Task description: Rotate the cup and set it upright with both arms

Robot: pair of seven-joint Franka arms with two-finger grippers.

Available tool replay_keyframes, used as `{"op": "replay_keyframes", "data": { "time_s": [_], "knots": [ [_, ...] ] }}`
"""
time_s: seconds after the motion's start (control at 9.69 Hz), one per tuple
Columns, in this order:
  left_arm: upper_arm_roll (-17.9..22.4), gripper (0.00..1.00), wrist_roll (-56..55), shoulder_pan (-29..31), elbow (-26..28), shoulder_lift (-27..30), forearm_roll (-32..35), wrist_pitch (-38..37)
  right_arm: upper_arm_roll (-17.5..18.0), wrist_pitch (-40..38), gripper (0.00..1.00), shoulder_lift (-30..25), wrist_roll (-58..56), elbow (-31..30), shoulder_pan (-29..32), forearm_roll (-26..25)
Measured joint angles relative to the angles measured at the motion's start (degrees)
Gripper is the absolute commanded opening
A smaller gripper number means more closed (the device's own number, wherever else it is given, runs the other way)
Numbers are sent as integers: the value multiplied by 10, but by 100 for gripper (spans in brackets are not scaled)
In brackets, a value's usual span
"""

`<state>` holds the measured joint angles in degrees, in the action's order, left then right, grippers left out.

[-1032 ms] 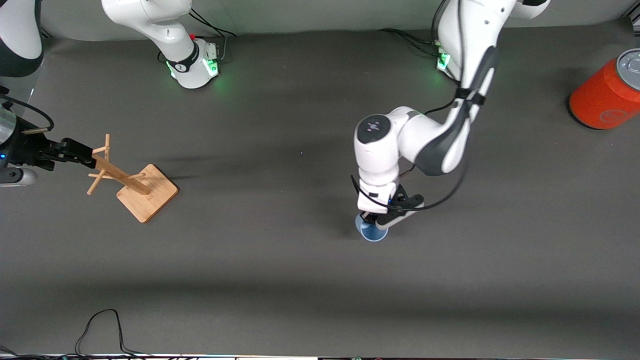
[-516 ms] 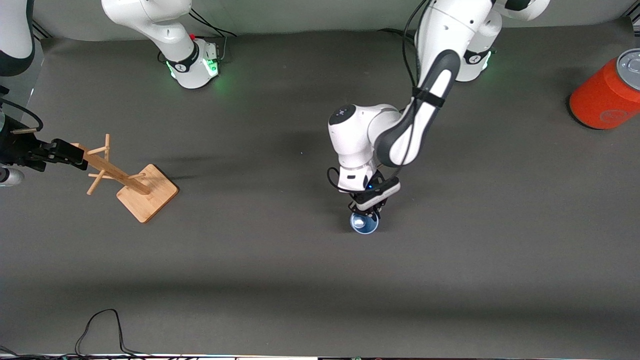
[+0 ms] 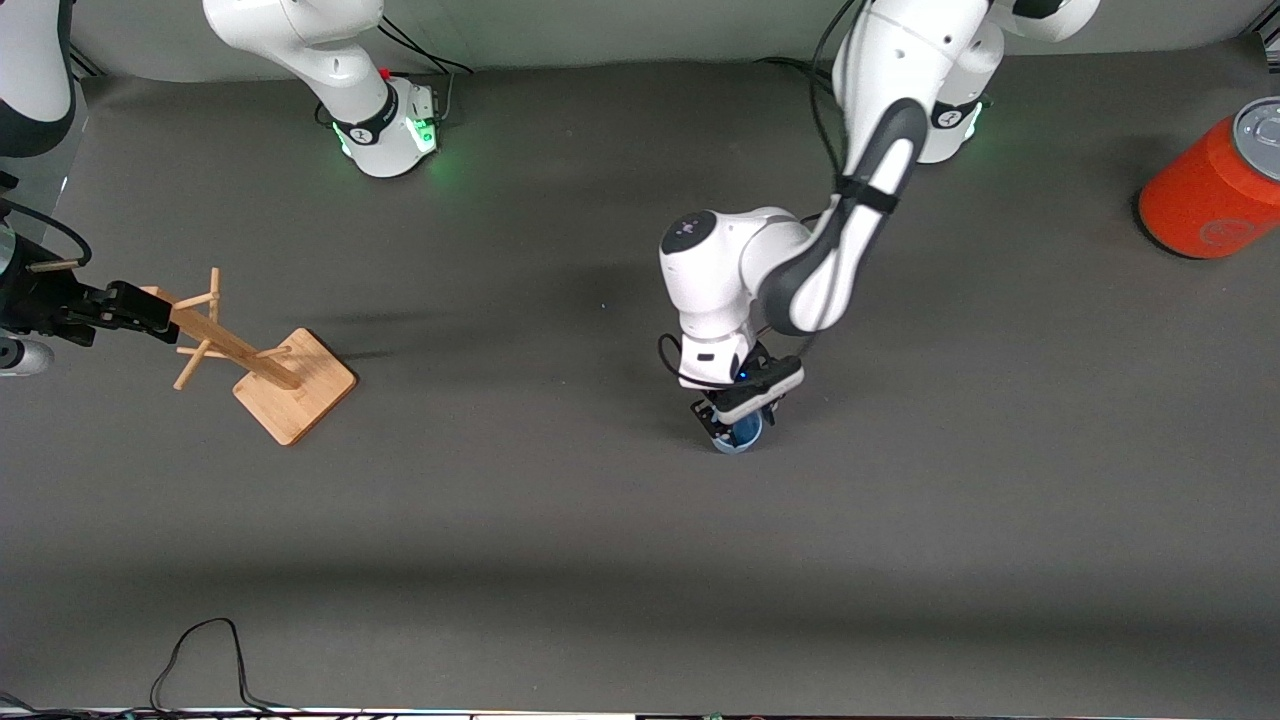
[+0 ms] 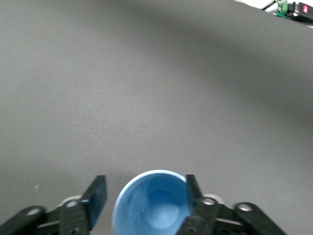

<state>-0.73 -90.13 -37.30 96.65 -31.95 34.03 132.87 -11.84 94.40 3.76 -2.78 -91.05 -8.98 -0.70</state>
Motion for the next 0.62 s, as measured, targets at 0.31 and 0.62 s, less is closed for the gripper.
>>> {"op": "replay_keyframes", "data": {
  "time_s": [0.31, 0.62],
  "knots": [
    [4, 100, 231, 40, -95, 37, -171, -175, 0, 0, 100, 0, 0, 0, 0, 0],
    [6, 100, 451, 127, -175, 51, -265, -295, 0, 2, 100, 0, 0, 0, 0, -4]
  ]
}}
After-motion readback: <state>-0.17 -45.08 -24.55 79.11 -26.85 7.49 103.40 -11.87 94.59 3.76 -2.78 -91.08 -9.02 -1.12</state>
